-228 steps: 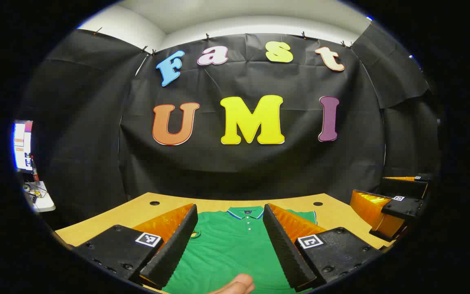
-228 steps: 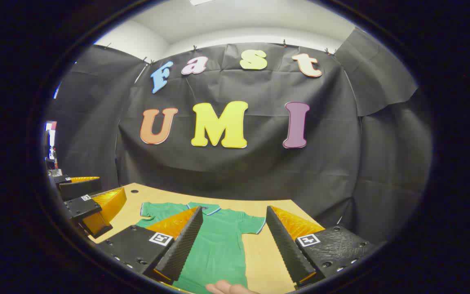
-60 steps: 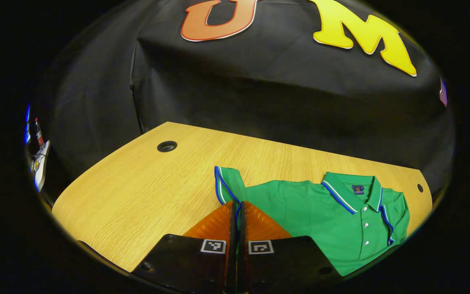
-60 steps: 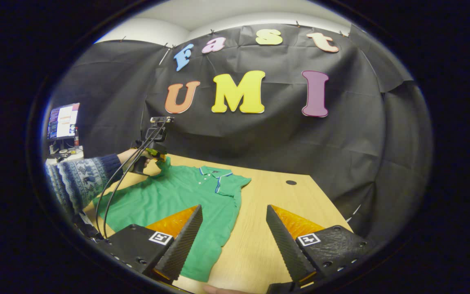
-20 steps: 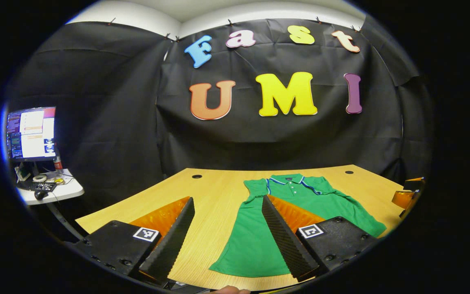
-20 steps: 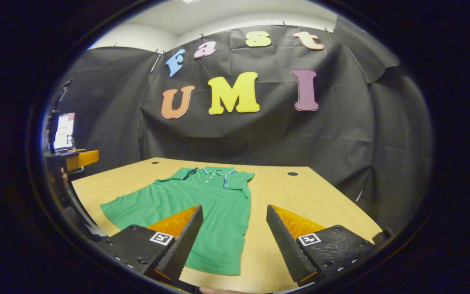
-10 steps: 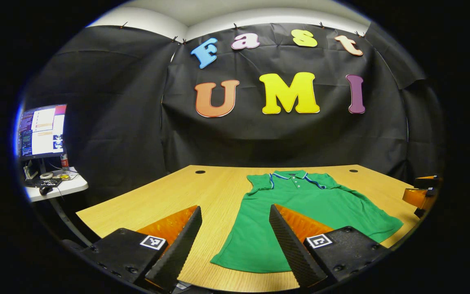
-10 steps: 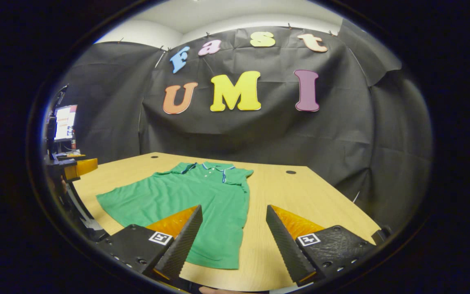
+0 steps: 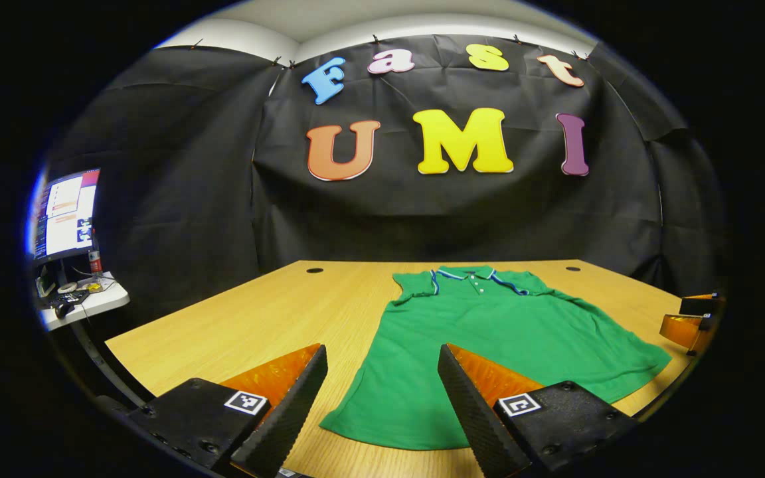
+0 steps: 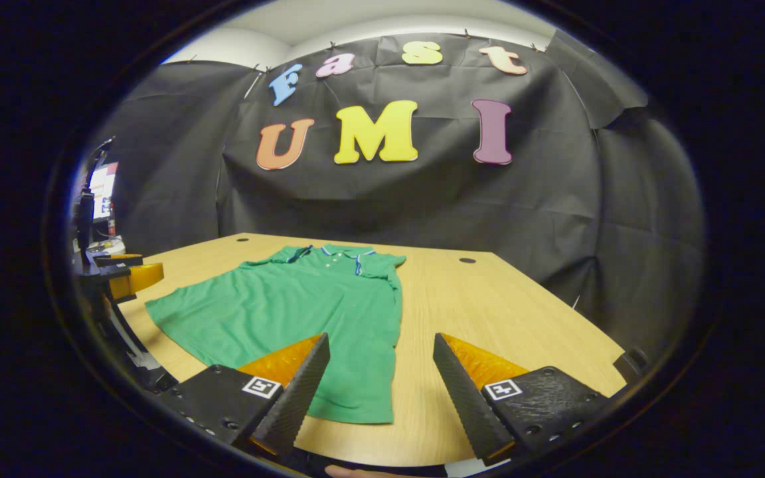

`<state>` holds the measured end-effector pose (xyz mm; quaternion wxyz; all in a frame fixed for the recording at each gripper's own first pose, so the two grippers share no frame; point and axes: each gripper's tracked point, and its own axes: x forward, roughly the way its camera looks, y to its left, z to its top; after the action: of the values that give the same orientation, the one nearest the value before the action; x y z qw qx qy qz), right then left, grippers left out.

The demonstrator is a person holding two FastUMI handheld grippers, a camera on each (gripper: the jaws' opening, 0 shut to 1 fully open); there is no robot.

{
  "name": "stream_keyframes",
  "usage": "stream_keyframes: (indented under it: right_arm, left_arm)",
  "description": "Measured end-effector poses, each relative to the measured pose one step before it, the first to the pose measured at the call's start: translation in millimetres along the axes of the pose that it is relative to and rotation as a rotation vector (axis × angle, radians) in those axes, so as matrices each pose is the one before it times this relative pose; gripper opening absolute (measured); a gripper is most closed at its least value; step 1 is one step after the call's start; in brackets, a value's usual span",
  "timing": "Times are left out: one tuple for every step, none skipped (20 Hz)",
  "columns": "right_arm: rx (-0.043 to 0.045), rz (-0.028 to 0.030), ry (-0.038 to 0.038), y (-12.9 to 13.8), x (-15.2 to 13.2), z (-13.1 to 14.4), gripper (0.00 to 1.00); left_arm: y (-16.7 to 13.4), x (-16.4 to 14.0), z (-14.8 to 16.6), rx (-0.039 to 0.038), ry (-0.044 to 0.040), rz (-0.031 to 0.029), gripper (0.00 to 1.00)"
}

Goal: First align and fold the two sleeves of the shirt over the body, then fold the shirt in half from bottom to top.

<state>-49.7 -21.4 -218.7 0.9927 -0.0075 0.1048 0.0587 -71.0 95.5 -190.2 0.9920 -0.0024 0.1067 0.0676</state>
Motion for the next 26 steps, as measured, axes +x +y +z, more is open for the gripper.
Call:
stream_keyframes:
  right_arm:
    - [-0.00087,-0.00223,0.01877,0.68,1.32,-8.62,0.95]
    - [0.00305,0.00467,0.01808,1.07,0.75,-7.72,0.95]
    - [0.00762,0.00532,0.01828,-0.94,0.34,-7.00,0.95]
    - [0.01093,0.01006,0.01942,1.05,1.53,-5.92,0.96]
    - [0.01469,0.01152,0.02382,2.14,2.51,-7.13,0.94]
    - [0.01640,0.00918,0.02160,-0.08,2.04,-4.11,0.95]
    - [0.01690,0.00683,0.01584,-0.17,2.69,-2.79,0.96]
    - [0.01220,0.00919,0.01634,1.21,2.27,-3.40,0.95]
    - [0.00190,0.00049,-0.00051,0.53,-0.48,-0.50,0.96]
    - [-0.00773,-0.00598,-0.00394,0.15,1.87,1.63,0.94]
    - [-0.00637,-0.00506,0.00411,-1.27,0.62,-1.74,0.94]
    - [-0.00577,0.00571,-0.00909,2.15,0.57,1.25,0.95]
    - [0.00250,0.00424,0.00421,2.35,0.73,-2.89,0.94]
    - [0.00550,0.00503,-0.00978,1.04,0.62,2.26,0.87]
    - [0.00987,-0.00087,0.00324,-0.52,1.44,-1.35,0.82]
    - [0.01373,0.00561,-0.00513,-0.02,2.71,2.00,0.61]
    - [0.01006,0.00177,0.00155,0.02,0.40,-1.92,0.55]
    - [0.01099,0.00977,-0.00307,1.43,1.63,2.40,0.40]
    - [0.02014,0.01553,0.00542,1.79,2.68,-2.18,0.34]
    - [0.01701,0.01349,-0.00026,2.46,0.73,2.13,0.17]
    - [0.00152,0.00483,0.00258,0.81,2.90,-1.03,0.12]
    - [-0.02086,-0.00046,-0.00136,0.27,0.34,1.46,0.05]
    - [-0.01719,-0.00417,-0.00141,-0.68,-2.43,-1.28,0.05]
    - [-0.01316,-0.00285,-0.00343,0.37,-0.27,2.21,0.01]
    - [-0.01365,-0.00218,0.00141,0.06,-0.57,-0.64,0.02]
    - [0.00134,0.00051,0.00128,0.24,0.17,1.31,0.00]
  left_arm:
    - [-1.93,3.70,-7.96,0.00178,0.01725,-0.00314,1.00]
    - [-1.14,3.08,-7.05,-0.00192,0.01767,-0.00317,1.00]
    - [-1.02,3.03,-5.43,-0.00514,0.01432,-0.00396,1.00]
    - [1.57,2.07,-4.35,-0.00893,0.01129,0.00267,1.00]
    - [3.13,2.49,-1.94,-0.01440,0.00491,0.00523,1.00]
    - [1.77,2.26,-1.02,-0.01281,0.00312,0.00226,1.00]
    - [3.19,2.02,-2.86,-0.01122,0.00908,0.00495,1.00]
    - [2.90,3.77,-5.88,-0.01092,0.01561,0.00492,1.00]
    - [2.45,4.04,-6.16,-0.01585,0.02028,-0.00245,1.00]
    - [0.40,2.34,-8.32,-0.01872,0.02888,-0.00625,1.00]
    - [2.21,-1.97,1.85,0.00423,-0.01263,0.01080,1.00]
    - [-0.10,4.09,4.66,-0.00250,-0.01605,-0.00929,1.00]
    - [1.68,0.92,-2.97,-0.01577,0.01107,0.00926,1.00]
    - [1.14,0.28,0.78,0.00026,-0.00787,0.00776,1.00]
    - [0.54,2.66,-1.30,0.01636,0.00844,0.00779,0.99]
    - [-0.49,0.69,-1.46,0.01672,0.00439,0.00849,0.97]
    - [-2.80,0.78,1.36,0.00401,-0.00034,-0.01097,0.93]
    - [-2.49,-2.40,0.88,0.00661,0.00462,-0.01121,0.88]
    - [-5.13,3.64,1.27,0.00591,0.00926,-0.02447,0.72]
    - [0.91,0.73,-1.05,-0.00340,0.00363,0.00498,0.55]
    - [-1.63,1.55,1.73,0.00457,-0.00151,-0.00178,0.28]
    - [0.48,0.14,-0.09,0.00799,0.00247,0.00141,0.22]
    - [-0.83,0.82,0.82,-0.00161,0.00036,-0.00208,0.10]
    - [-3.20,0.03,0.73,-0.00682,0.00442,-0.01307,0.08]
    - [-2.96,-0.87,0.76,-0.00506,0.00162,-0.01025,0.07]
    - [-1.09,-1.76,1.94,0.00434,-0.00449,-0.00364,0.06]
